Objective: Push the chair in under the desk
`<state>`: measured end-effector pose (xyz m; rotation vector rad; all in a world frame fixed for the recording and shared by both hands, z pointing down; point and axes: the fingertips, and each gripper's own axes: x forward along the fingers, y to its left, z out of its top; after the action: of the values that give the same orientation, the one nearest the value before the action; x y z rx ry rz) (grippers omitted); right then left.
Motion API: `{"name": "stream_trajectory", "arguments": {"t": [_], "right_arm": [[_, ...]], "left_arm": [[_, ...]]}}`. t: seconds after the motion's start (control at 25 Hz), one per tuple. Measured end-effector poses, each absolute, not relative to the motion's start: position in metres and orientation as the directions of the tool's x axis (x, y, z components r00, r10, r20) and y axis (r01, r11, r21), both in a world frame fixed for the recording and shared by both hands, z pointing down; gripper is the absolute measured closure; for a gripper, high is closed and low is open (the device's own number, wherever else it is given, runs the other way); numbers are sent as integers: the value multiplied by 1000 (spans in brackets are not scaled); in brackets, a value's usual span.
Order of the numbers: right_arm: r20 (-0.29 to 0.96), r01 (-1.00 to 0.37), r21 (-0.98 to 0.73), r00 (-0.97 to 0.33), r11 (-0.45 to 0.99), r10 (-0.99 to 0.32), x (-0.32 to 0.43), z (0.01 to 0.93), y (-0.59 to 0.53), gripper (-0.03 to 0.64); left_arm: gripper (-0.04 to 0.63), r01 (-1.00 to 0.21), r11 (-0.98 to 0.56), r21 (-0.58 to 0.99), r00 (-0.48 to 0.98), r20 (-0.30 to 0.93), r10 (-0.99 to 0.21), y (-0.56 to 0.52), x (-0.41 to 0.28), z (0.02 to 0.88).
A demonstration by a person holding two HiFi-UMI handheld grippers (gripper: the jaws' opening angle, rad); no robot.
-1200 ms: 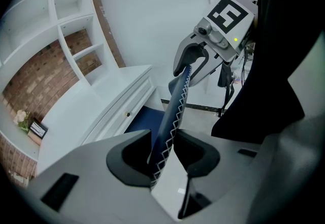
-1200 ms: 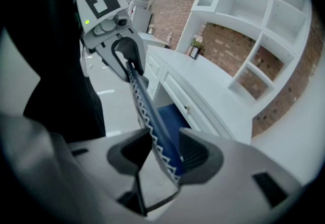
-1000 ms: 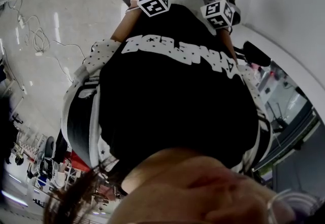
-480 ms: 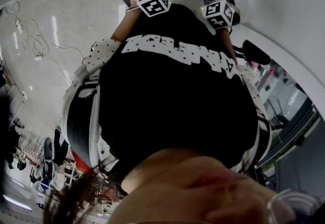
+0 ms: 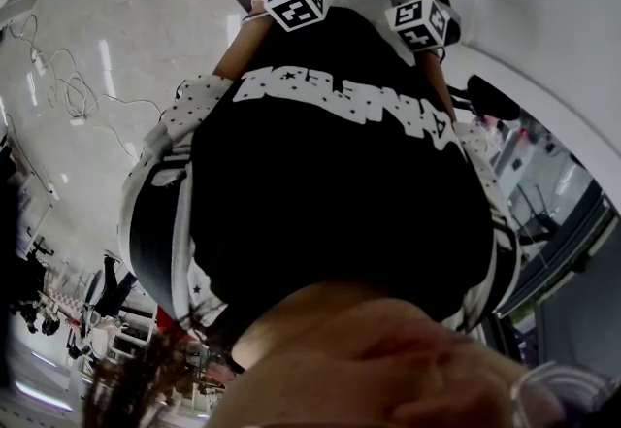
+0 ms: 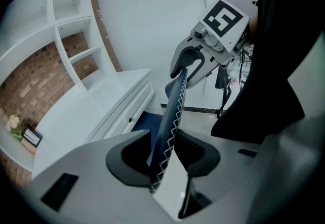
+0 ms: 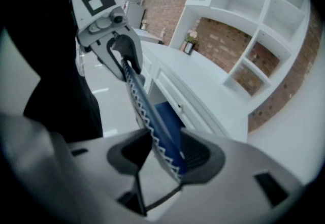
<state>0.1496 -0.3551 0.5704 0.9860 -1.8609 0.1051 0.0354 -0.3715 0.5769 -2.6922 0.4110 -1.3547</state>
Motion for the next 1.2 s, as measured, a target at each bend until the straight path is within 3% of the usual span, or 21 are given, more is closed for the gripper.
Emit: {"name": "stream_trajectory", "arguments": {"t": [1.2], "right_arm": [[794,-611,327,-236,721,-560,142,577,-420,433]], "left_arm": [[414,-275,-933,-231,514,785,-346,-438,26,584]]}}
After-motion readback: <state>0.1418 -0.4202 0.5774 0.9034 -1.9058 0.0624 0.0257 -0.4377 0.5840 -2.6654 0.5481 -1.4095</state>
